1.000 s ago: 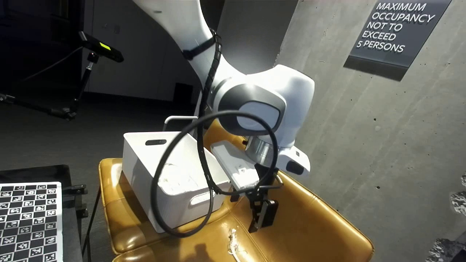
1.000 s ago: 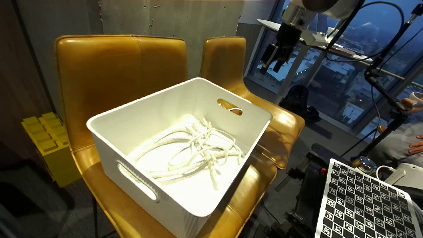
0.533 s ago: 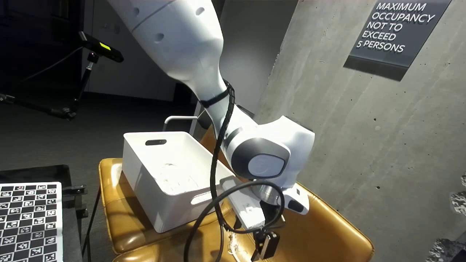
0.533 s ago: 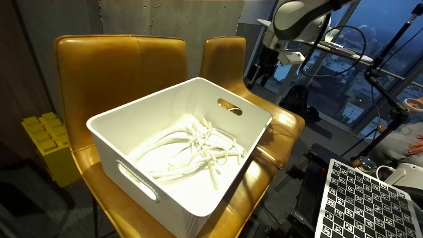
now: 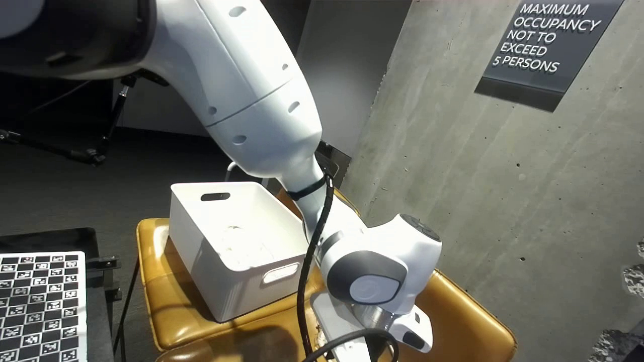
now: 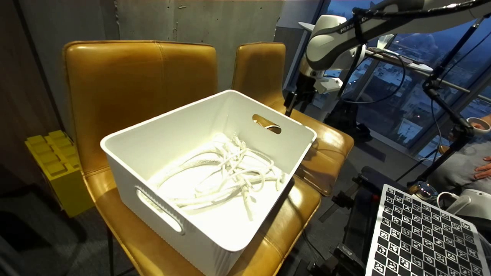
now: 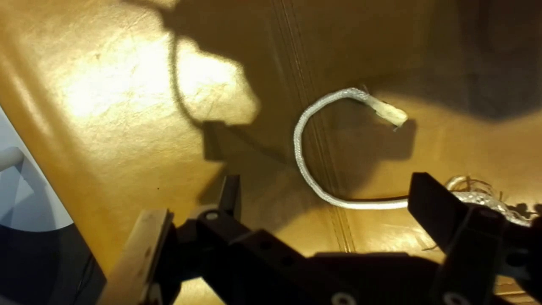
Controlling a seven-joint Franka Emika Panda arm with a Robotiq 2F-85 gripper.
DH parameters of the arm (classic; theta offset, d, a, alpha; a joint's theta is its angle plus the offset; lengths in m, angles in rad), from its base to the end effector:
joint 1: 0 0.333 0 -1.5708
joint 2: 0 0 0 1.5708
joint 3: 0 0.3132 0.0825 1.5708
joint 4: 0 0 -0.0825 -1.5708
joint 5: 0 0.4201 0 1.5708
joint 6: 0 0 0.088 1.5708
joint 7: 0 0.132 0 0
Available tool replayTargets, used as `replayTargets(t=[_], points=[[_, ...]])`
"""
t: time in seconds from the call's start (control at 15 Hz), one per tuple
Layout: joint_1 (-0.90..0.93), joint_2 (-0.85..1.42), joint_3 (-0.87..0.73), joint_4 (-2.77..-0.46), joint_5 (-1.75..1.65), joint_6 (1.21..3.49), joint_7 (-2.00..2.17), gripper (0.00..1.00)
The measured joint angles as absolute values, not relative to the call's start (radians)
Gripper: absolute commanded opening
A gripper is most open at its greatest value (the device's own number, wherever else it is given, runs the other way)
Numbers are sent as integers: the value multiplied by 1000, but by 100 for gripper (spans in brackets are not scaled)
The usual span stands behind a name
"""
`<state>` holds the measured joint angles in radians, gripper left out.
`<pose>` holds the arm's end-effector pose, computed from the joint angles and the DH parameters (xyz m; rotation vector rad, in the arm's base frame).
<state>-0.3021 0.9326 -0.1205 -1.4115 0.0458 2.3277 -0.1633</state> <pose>0.6860 -0.2930 0.0891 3.0603 -0.3738 -0.0429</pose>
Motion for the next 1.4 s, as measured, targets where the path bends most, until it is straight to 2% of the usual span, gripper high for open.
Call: replayTargets(t=[1.27, 1.33, 1.4], points=[[-323, 1248, -129, -1056, 34, 2246, -67, 100], [-320, 1264, -130, -1037, 29, 2241, -57, 96], [-317, 1275, -133, -1018, 24, 2228, -47, 74]])
